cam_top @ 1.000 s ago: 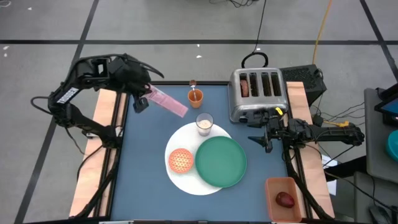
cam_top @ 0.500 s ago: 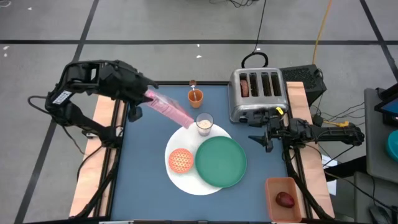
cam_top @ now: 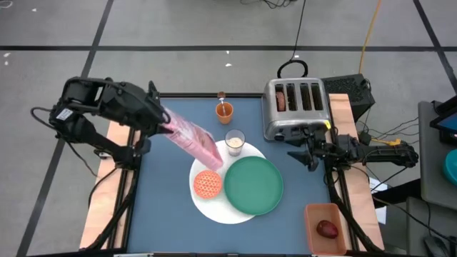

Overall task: Arrange a breakfast setting
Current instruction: Pour the cereal into the orange bowl

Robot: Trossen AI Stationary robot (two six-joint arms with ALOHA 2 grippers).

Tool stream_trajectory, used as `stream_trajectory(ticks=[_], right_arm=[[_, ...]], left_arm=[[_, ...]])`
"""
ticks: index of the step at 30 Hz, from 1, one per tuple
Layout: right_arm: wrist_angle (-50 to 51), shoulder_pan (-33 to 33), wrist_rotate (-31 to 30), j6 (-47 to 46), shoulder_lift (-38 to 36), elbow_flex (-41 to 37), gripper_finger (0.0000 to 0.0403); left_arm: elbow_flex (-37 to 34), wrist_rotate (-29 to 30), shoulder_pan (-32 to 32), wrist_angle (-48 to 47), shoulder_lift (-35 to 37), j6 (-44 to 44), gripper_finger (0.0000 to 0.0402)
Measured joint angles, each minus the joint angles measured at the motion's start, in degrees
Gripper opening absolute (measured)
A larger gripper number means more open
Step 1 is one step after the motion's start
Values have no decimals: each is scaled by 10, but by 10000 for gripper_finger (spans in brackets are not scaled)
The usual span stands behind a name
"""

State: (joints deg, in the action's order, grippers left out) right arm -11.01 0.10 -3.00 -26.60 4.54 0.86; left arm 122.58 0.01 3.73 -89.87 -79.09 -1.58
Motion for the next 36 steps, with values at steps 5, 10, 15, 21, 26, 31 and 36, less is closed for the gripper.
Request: stream_trajectory(ticks=[5, 10, 15, 21, 26, 31, 36], right_arm=[[-35, 0, 6, -70, 0, 0, 286], [-52, 0, 42, -114, 4, 0, 286], [-56, 0, 30, -138, 21, 0, 286], [-78, 0, -33, -161, 30, 0, 288], [-74, 0, -45, -163, 31, 0, 286], [-74, 0, -31, -162, 31, 0, 300], [-72, 0, 2, -181, 31, 0, 342]], left_arm=[[0, -19, 40, 21, -11, 19, 0], [0, -62, 71, 78, -28, 57, 0], [0, -79, 89, 104, -48, 83, 0], [0, -91, 102, 133, -76, 107, 0], [0, -93, 108, 163, -100, 137, 0], [0, -92, 107, 196, -117, 180, 0], [0, -91, 105, 224, -117, 213, 0]])
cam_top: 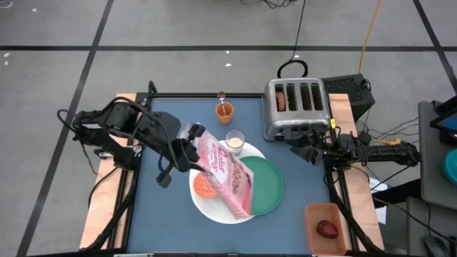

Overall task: Arrange a breakfast setting
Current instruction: Pour the cereal into the orange bowl

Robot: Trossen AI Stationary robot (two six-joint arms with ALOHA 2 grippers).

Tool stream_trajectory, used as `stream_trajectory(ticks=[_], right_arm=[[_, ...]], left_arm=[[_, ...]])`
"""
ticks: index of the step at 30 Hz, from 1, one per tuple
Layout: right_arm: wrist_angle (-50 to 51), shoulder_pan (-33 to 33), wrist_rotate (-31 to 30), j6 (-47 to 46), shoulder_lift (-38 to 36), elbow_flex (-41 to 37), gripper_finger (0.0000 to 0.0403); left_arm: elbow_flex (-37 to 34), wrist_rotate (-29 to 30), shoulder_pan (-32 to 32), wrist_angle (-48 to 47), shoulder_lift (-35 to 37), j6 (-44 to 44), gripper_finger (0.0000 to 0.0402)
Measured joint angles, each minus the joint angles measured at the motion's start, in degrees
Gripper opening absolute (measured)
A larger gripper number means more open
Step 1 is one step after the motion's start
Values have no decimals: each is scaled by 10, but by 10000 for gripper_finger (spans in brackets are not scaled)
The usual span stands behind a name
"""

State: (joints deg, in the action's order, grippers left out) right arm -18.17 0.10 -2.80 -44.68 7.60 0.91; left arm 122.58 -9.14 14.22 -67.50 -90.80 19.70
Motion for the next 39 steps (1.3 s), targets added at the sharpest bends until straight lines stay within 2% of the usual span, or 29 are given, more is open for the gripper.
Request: stream_trajectory(ticks=[4, 6, 9, 16, 22, 33, 39], right_arm=[[3, 0, 1, -32, 2, 0, 387], [5, 0, -1, -76, 7, 0, 396], [5, 0, -1, -128, 19, 0, 390], [0, 0, -4, -147, 67, 0, 385], [-81, 0, -2, -170, 104, 1, 385], [-125, 33, -2, -312, 172, 1, 384], [-168, 47, -35, -382, 206, 2, 384]], left_arm=[[0, 1, -2, 36, 0, 33, 0], [0, 1, -2, 50, 0, 59, 0], [0, 7, -4, 59, 0, 96, 0], [0, 24, -32, 86, -10, 137, 0], [0, 23, -60, 93, -19, 150, 0], [0, 24, -87, 122, -20, 182, 0], [0, 48, -86, 136, -20, 208, 0]])
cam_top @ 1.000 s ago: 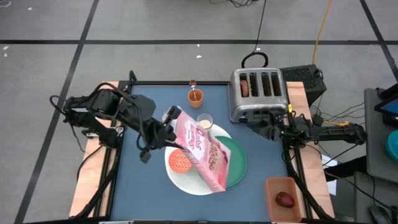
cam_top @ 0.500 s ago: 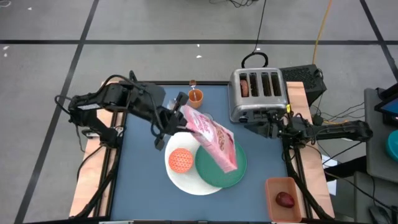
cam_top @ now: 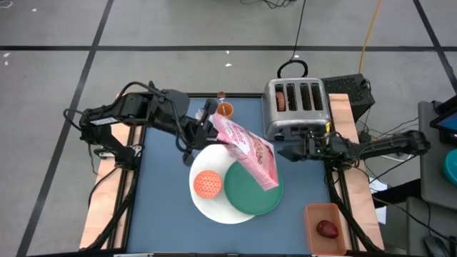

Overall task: Arrange a breakfast setting
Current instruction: Pour the cereal into the orange bowl

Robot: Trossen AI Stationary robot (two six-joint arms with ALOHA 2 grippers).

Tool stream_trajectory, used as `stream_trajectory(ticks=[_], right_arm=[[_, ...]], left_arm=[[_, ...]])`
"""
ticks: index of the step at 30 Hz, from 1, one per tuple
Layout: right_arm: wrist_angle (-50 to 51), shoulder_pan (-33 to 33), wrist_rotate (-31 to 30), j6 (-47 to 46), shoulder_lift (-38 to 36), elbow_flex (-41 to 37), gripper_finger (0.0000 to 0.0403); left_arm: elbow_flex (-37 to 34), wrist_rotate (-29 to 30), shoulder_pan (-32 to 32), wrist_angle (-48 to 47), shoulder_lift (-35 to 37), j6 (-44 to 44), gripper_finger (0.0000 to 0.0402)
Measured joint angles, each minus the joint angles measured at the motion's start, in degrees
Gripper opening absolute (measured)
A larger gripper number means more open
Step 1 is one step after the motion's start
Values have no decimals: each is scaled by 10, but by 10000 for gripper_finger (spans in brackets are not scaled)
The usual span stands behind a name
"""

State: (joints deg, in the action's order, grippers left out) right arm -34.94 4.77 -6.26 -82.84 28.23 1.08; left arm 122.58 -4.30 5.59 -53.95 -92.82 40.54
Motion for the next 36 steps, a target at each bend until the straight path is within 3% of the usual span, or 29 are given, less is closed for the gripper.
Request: stream_trajectory(ticks=[7, 15, 21, 30, 36], right_arm=[[-10, 0, 1, -25, 70, 33, 384], [-143, -3, -16, -31, 151, 48, 384], [-158, -3, -16, -71, 188, 48, 384], [-279, -3, -43, -80, 233, 49, 384], [-287, -3, -51, -80, 250, 49, 384]], left_arm=[[0, 9, 0, 7, 0, 18, 0], [0, 19, 0, 7, 0, 18, 1], [0, 19, 0, 11, 0, 19, 1], [0, 20, 0, 43, 0, 54, 1], [0, 20, 0, 50, 0, 77, 1]])
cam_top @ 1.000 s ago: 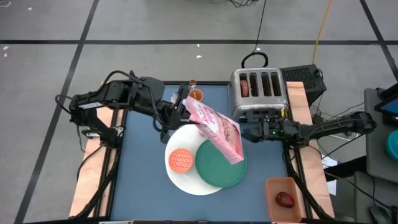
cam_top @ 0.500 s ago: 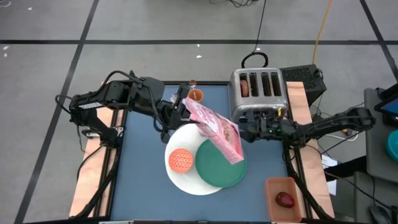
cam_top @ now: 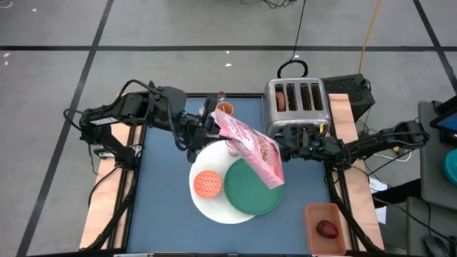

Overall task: Arrange a breakfast setting
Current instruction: Pour the cereal into the orange bowl

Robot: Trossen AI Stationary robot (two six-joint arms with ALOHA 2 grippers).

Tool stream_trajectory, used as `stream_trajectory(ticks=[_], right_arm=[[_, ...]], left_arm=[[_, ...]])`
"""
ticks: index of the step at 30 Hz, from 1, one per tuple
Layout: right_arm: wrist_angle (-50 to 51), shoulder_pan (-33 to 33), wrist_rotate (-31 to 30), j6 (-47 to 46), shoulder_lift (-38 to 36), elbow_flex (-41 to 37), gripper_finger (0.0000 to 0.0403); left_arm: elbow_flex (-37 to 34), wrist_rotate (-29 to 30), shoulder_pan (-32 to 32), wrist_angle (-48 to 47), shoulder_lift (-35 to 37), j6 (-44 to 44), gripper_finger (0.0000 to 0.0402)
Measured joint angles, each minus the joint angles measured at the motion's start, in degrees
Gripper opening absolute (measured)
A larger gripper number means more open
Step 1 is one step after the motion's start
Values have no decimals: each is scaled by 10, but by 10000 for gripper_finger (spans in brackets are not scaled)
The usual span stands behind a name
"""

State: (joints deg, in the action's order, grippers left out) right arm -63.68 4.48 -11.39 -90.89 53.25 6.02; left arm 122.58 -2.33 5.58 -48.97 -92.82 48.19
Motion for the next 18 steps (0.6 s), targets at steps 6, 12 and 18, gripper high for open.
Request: stream_trajectory(ticks=[6, 12, 18], right_arm=[[-46, 0, -23, 0, 13, 9, 384], [-23, 1, 8, 17, 37, 37, 384], [3, 1, 9, -7, 52, 36, 384]], left_arm=[[1, 4, 0, 14, -12, 55, 1], [1, 22, -1, 35, -26, 96, 1], [0, 36, -1, 24, -29, 86, 1]])
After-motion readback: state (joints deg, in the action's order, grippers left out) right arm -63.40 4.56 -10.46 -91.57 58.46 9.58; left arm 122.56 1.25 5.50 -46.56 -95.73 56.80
